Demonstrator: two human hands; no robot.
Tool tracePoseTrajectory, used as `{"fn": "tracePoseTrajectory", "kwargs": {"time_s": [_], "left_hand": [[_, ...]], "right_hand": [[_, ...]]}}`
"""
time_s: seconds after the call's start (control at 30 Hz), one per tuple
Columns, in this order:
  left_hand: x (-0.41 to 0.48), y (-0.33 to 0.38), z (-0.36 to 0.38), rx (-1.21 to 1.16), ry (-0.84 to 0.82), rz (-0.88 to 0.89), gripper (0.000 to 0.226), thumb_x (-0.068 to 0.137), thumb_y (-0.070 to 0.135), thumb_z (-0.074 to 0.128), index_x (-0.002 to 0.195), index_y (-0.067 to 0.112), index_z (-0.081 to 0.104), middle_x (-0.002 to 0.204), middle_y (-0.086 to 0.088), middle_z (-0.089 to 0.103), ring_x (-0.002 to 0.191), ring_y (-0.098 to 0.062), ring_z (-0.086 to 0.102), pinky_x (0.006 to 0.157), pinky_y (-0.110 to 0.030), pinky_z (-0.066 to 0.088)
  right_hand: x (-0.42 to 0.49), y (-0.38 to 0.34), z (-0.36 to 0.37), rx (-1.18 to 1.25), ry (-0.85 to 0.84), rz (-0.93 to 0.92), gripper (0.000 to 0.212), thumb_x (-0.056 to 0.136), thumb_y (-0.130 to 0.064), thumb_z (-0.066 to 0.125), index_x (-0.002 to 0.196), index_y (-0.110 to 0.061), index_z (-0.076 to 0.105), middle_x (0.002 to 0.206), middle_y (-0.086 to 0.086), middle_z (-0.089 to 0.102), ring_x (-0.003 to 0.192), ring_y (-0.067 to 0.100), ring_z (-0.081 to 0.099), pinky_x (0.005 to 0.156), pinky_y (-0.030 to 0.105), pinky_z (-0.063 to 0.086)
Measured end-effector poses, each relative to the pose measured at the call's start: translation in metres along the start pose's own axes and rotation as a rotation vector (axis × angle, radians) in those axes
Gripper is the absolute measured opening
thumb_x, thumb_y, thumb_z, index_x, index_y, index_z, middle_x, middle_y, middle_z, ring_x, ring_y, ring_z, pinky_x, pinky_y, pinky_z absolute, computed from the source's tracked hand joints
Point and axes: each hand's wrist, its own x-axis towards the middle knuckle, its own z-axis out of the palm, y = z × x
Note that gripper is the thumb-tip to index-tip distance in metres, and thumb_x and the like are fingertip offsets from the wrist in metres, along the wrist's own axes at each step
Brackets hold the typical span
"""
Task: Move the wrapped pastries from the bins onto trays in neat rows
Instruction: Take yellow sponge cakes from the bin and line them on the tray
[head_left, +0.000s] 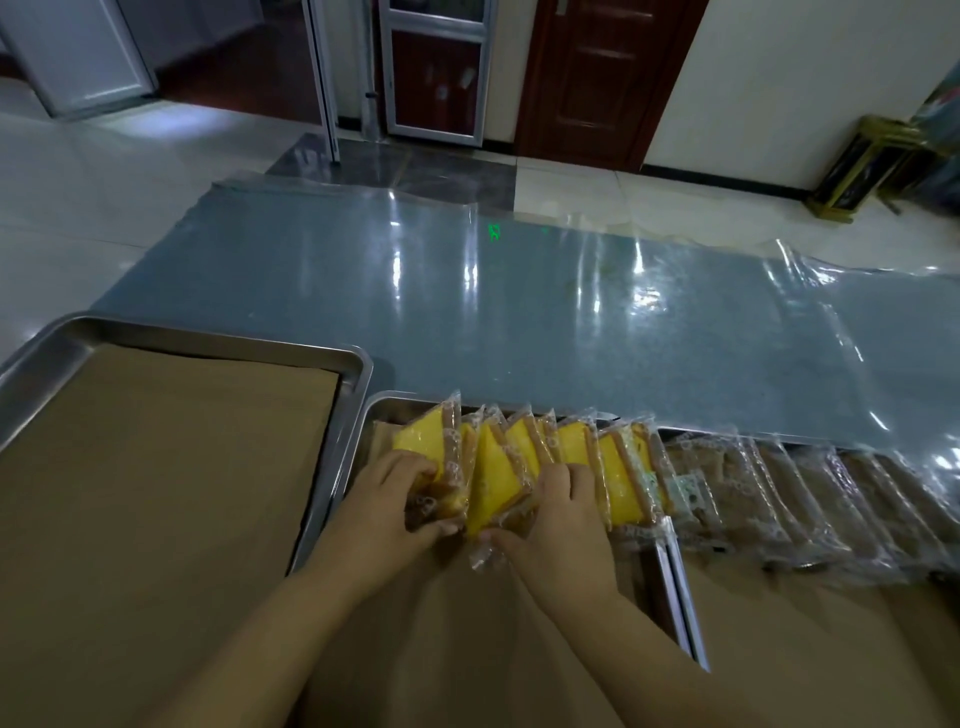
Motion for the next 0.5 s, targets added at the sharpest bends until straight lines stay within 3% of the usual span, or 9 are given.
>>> {"fn": "tracePoseTrajectory", "kwargs": {"time_s": [0.13, 0.3, 0.4, 0.5], "left_hand": [[0.01, -0.004, 0.009, 0.059, -0.002, -0.027, 0.053, 0.068, 0.045, 0.076, 0.112, 0.033, 0.048, 0.117, 0.018, 0.037, 0.104, -0.001, 0.039, 0.077, -0.009, 0.031], [0.015, -0.007, 0.011, 0.073, 0.004, -0.055, 0.06, 0.068, 0.04, 0.078, 0.118, 0.029, 0.049, 0.12, 0.015, 0.035, 0.11, -0.005, 0.035, 0.088, -0.02, 0.035], [0.011, -0.006, 0.009, 0.101, -0.04, -0.033, 0.063, 0.072, 0.038, 0.075, 0.127, 0.027, 0.046, 0.131, 0.011, 0.035, 0.119, -0.009, 0.034, 0.096, -0.022, 0.034], [0.002, -0.001, 0.003, 0.161, -0.067, -0.042, 0.063, 0.077, 0.038, 0.071, 0.133, 0.028, 0.043, 0.135, 0.009, 0.037, 0.123, -0.014, 0.033, 0.101, -0.027, 0.033]], "right_hand": [[0.013, -0.013, 0.007, -0.272, 0.057, -0.039, 0.063, 0.063, -0.06, 0.074, 0.101, -0.018, 0.046, 0.111, 0.005, 0.047, 0.1, 0.02, 0.043, 0.081, 0.029, 0.04], [0.02, -0.009, 0.003, -0.307, -0.237, -0.056, 0.057, 0.076, -0.06, 0.061, 0.114, -0.024, 0.04, 0.124, 0.002, 0.038, 0.114, 0.022, 0.033, 0.096, 0.037, 0.032], [0.016, 0.0, -0.01, -0.285, -0.305, -0.107, 0.046, 0.082, -0.049, 0.059, 0.119, -0.027, 0.043, 0.135, 0.001, 0.036, 0.121, 0.024, 0.029, 0.1, 0.038, 0.029], [0.009, 0.005, -0.03, -0.283, -0.35, -0.129, 0.05, 0.082, -0.049, 0.059, 0.126, -0.029, 0.044, 0.146, 0.002, 0.028, 0.132, 0.025, 0.022, 0.106, 0.041, 0.026]]}}
